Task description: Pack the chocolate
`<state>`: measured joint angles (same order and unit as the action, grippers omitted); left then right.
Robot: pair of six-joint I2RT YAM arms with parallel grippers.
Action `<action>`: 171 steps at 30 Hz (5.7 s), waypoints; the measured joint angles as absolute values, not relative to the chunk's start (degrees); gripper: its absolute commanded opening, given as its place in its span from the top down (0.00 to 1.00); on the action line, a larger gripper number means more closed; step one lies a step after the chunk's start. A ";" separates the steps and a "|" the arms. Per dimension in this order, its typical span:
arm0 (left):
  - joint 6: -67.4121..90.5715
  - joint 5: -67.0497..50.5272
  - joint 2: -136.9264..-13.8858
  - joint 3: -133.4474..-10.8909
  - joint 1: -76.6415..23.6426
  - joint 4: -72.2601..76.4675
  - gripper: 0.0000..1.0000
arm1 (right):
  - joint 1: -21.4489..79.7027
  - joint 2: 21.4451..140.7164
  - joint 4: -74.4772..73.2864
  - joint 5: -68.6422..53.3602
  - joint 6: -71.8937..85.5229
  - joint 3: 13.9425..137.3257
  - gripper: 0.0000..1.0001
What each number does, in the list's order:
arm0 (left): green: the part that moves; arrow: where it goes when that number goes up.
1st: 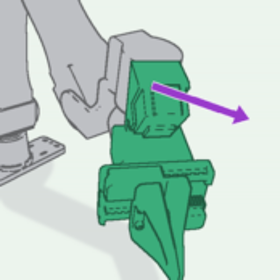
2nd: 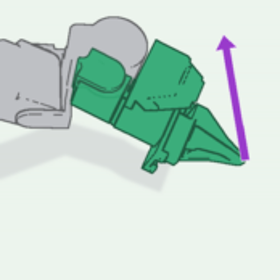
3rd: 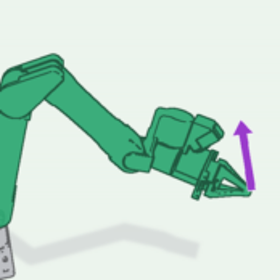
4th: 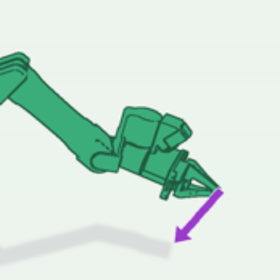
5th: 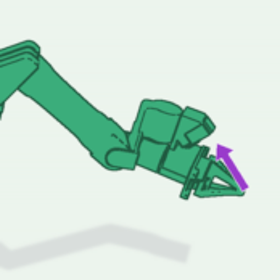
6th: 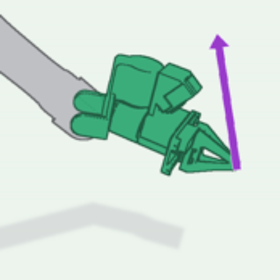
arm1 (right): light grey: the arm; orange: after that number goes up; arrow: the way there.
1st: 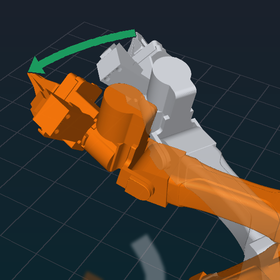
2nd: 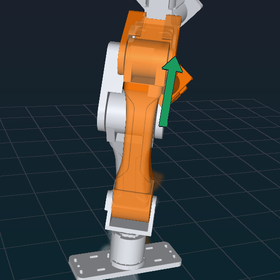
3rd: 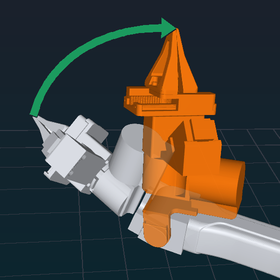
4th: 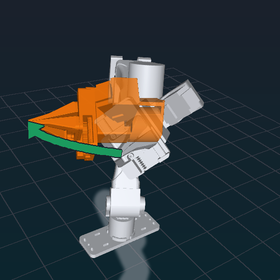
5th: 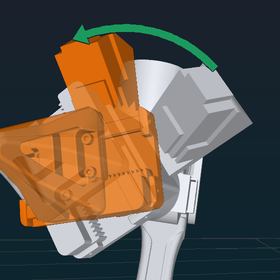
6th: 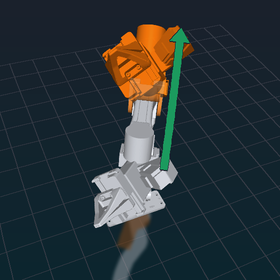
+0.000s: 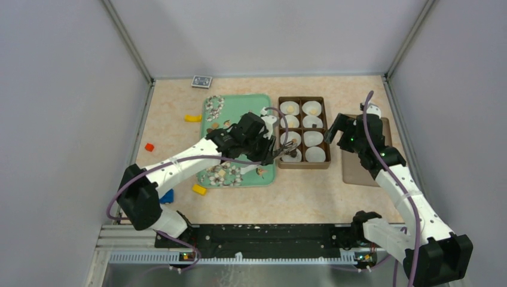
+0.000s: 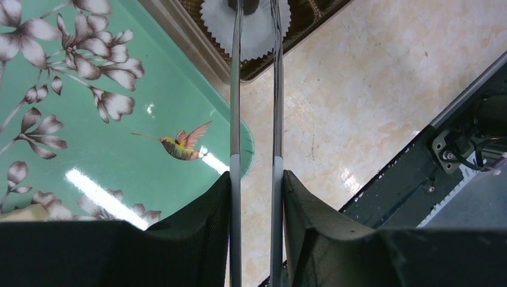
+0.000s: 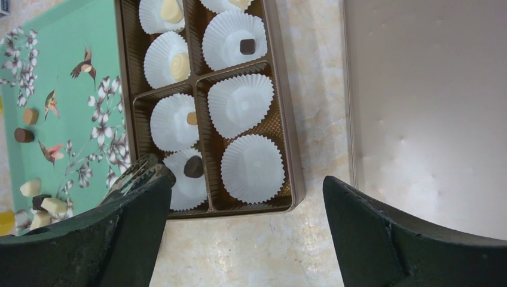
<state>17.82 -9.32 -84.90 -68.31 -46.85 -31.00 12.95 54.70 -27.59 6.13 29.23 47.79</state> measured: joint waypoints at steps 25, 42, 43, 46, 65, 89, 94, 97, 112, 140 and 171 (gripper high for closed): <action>29.54 13.96 -74.74 -64.05 -23.62 -43.97 0.57 | 12.95 54.89 -27.42 5.54 29.61 47.79 0.05; 34.39 17.50 -78.35 -61.23 -22.94 -43.94 0.54 | 12.95 55.27 -26.87 4.64 29.61 47.79 0.05; 34.46 17.50 -78.65 -60.99 -22.90 -43.42 0.54 | 12.95 55.27 -26.83 4.64 29.61 47.79 0.05; 34.54 17.45 -79.20 -60.34 -22.63 -42.02 0.54 | 12.95 55.27 -26.59 4.62 29.61 47.79 0.05; 32.25 14.41 -84.60 -59.90 -19.16 -36.51 0.56 | 12.95 55.18 -26.44 4.62 29.85 47.70 0.05; 24.60 3.81 -82.13 -65.93 -19.18 -43.62 0.87 | 12.95 54.52 -26.57 4.43 30.28 47.66 0.05; 20.93 -1.93 -77.56 -66.52 -19.79 -43.20 0.87 | 12.95 54.26 -26.65 4.93 30.24 47.66 0.05; 19.05 -4.05 -76.75 -68.01 -21.45 -43.77 0.87 | 12.95 53.56 -27.11 5.52 30.24 47.66 0.05; 16.62 -10.22 -91.05 -80.84 -43.24 -37.43 0.86 | 12.95 52.99 -27.57 7.46 30.22 47.66 0.05; 17.96 -11.22 -108.38 -88.20 -46.94 -28.14 0.70 | 12.95 47.03 -31.16 12.97 30.09 47.68 0.05; 17.91 -11.14 -108.27 -88.95 -46.96 -27.83 0.60 | 12.95 48.16 -30.89 11.31 30.09 47.66 0.05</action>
<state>17.91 -11.14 -108.27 -88.95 -46.96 -27.83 12.95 48.16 -30.89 11.31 30.09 47.66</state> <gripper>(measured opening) 0.412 0.952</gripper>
